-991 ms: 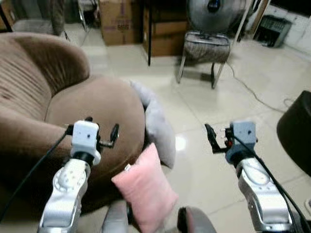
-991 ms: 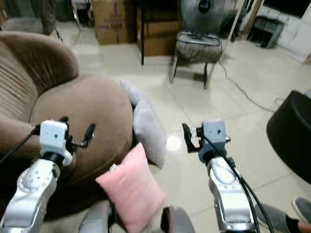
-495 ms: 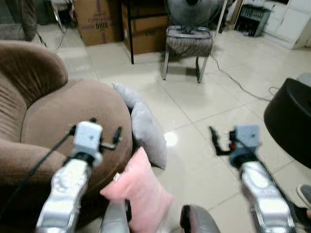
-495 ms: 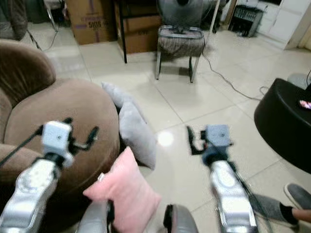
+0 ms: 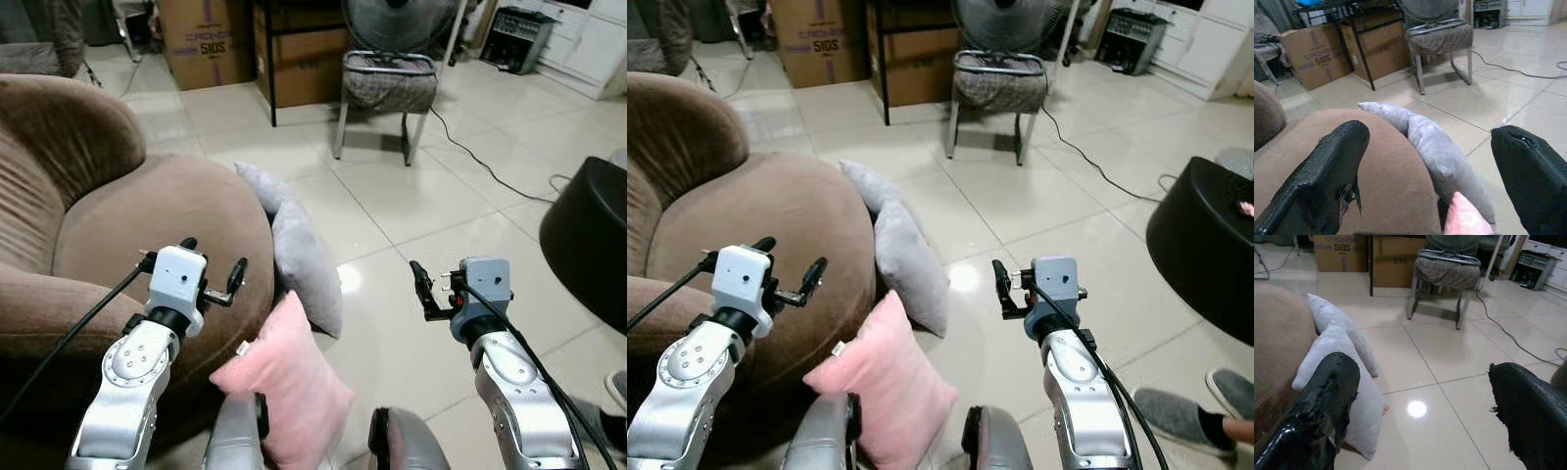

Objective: Move the pillow to the sofa from floor

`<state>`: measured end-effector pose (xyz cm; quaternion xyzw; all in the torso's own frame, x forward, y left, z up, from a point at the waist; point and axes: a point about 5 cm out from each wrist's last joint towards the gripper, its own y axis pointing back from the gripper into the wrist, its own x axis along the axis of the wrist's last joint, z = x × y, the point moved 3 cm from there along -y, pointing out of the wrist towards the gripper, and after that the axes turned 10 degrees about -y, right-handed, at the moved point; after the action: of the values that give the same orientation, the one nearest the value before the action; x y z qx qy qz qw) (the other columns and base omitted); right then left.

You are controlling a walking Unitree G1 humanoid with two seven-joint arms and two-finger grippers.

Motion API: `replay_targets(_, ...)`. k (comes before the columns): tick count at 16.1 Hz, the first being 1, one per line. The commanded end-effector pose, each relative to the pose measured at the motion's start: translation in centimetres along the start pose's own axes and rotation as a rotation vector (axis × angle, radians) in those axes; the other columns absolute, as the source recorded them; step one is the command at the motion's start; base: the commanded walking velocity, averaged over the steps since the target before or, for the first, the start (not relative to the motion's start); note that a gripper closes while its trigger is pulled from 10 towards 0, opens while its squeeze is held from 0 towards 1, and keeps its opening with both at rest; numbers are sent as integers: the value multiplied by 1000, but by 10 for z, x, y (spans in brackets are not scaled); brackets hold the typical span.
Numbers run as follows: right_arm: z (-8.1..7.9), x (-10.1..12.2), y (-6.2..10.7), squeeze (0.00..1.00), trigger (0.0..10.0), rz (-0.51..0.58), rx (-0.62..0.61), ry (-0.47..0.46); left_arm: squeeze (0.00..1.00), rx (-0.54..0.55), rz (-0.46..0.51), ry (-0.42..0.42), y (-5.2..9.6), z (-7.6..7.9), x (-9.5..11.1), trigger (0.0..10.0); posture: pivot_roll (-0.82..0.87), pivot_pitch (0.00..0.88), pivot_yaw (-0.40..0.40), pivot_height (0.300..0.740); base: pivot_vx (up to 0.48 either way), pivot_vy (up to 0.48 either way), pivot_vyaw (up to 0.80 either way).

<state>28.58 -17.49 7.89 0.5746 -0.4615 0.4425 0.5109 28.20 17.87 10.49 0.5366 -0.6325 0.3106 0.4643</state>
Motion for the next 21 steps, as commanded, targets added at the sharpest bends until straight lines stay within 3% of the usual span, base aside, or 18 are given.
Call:
replay_targets(1,3,1,-2,0,10000,4,-7,-2,169,-29,-11,4,-1,4,-3,10000,45,0,-14,576,0,0,0)
replay_targets(4,10,4,-3,0,10000,8,-12,2,165,-40,-10,9,0,7,-3,10000,42,0,-14,556,0,0,0)
replay_targets(7,6,7,-4,0,10000,20,-7,9,165,-43,-8,12,-1,8,-3,10000,42,0,-16,531,0,0,0)
replay_targets(16,-3,13,1,0,10000,32,4,15,165,-49,-6,12,-1,10,-3,10000,43,0,-21,531,0,0,0)
replay_targets(21,-15,6,3,0,10000,12,21,20,153,-115,-10,31,-15,18,-6,10000,43,0,-27,531,0,0,0)
